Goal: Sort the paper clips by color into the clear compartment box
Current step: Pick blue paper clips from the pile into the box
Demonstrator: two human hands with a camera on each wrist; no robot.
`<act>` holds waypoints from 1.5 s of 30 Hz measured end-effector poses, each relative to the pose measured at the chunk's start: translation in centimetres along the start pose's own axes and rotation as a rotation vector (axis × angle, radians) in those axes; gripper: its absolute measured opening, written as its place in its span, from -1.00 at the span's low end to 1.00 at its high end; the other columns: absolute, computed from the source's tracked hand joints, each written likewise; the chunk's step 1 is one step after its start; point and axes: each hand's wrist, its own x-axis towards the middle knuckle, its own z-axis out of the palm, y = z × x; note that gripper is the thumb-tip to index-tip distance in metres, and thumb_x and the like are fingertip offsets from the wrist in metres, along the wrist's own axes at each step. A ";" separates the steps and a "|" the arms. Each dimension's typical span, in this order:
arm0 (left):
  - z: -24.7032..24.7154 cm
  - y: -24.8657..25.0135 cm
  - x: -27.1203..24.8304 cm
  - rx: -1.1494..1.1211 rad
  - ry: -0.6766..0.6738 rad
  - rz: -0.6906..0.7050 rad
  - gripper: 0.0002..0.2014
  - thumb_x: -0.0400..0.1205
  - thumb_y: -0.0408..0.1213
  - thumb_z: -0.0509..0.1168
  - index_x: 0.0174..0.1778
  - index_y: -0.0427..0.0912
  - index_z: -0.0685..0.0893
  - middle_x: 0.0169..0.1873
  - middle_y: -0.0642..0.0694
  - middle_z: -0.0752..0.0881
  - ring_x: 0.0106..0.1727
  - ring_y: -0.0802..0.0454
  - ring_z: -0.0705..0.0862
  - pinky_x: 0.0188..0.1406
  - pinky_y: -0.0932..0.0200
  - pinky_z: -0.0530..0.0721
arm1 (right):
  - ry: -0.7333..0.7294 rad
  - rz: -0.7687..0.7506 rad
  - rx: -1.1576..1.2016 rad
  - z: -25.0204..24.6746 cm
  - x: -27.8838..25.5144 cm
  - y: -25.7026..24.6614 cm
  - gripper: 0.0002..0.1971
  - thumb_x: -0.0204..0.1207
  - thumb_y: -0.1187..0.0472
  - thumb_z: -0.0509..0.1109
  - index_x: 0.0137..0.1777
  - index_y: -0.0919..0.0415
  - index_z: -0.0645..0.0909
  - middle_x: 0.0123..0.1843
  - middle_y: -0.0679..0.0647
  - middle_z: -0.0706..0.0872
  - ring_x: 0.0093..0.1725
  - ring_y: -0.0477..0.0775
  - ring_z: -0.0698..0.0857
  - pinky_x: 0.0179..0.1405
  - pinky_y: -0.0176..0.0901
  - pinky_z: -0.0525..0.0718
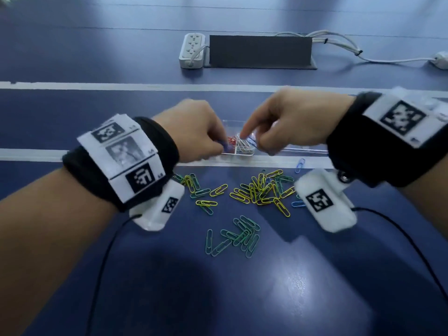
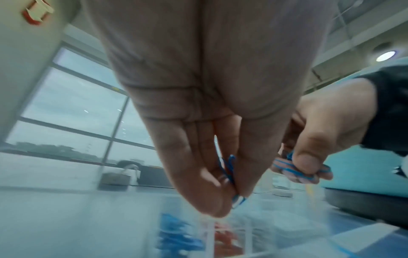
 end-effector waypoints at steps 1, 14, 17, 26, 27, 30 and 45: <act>-0.3 -0.7 0.4 -0.024 0.037 -0.051 -0.79 0.50 -0.29 0.33 -0.04 -0.04 0.84 -0.53 0.09 0.62 -0.46 0.19 0.57 -0.06 0.26 0.65 | 0.015 -0.003 0.003 0.0 1.1 -0.7 -0.72 0.33 0.32 0.35 -0.06 -0.03 0.75 -0.33 0.00 0.77 -0.46 -0.15 0.64 -0.38 -0.42 0.56; 0.5 -2.4 2.1 -0.092 0.170 -0.192 -0.79 0.54 -0.34 0.34 0.02 -0.13 0.83 -0.10 -0.13 0.80 -0.27 0.03 0.57 0.10 0.15 0.68 | 0.100 0.063 -0.273 1.1 11.0 -4.4 -0.57 -0.07 0.08 0.35 -0.14 0.00 0.77 -0.29 0.07 0.85 -0.31 0.09 0.83 -0.10 0.26 0.80; 0.4 -2.5 1.9 -0.092 0.159 -0.197 -0.79 0.52 -0.30 0.38 0.05 -0.13 0.82 -0.02 -0.10 0.81 -0.25 0.04 0.58 0.10 0.18 0.66 | 0.082 0.094 -0.256 1.3 10.1 -5.5 -0.67 0.11 0.07 0.43 -0.10 0.05 0.80 -0.21 0.06 0.86 -0.08 0.13 0.84 0.02 0.10 0.80; 0.3 -2.7 1.4 -0.143 0.138 -0.189 -0.72 0.50 -0.23 0.44 0.13 -0.12 0.76 0.00 -0.07 0.80 -0.41 0.24 0.55 -0.06 0.24 0.60 | 0.106 0.127 -0.005 1.0 10.3 -5.5 -0.70 0.48 0.10 0.34 0.04 0.28 0.73 -0.11 0.17 0.85 -0.10 0.12 0.85 0.07 0.05 0.79; 0.4 -2.8 1.4 -0.164 0.139 -0.192 -0.71 0.50 -0.24 0.44 0.14 -0.11 0.76 -0.01 -0.08 0.81 -0.42 0.28 0.54 -0.05 0.23 0.63 | 0.113 0.126 0.011 1.0 10.3 -5.5 -0.71 0.49 0.11 0.32 0.06 0.28 0.73 -0.10 0.18 0.85 -0.10 0.12 0.85 0.07 0.04 0.79; 0.5 -3.1 1.1 -0.216 0.135 -0.210 -0.70 0.48 -0.27 0.45 0.15 -0.11 0.75 -0.04 -0.08 0.80 -0.40 0.23 0.59 0.03 0.15 0.70 | 0.140 0.120 0.053 1.0 10.4 -5.4 -0.72 0.52 0.16 0.29 0.12 0.25 0.70 -0.08 0.16 0.85 -0.09 0.11 0.85 0.05 0.00 0.79; 1.4 -3.6 1.1 -0.058 0.142 -0.187 -0.56 0.56 -0.09 0.34 0.37 -0.03 0.55 -0.05 -0.02 0.63 -0.11 0.04 0.51 -0.04 0.24 0.41 | 0.159 0.001 0.112 0.9 7.4 -3.0 -0.74 0.54 0.32 0.16 0.01 0.07 0.66 -0.18 0.07 0.74 -0.21 0.08 0.73 -0.08 -0.07 0.79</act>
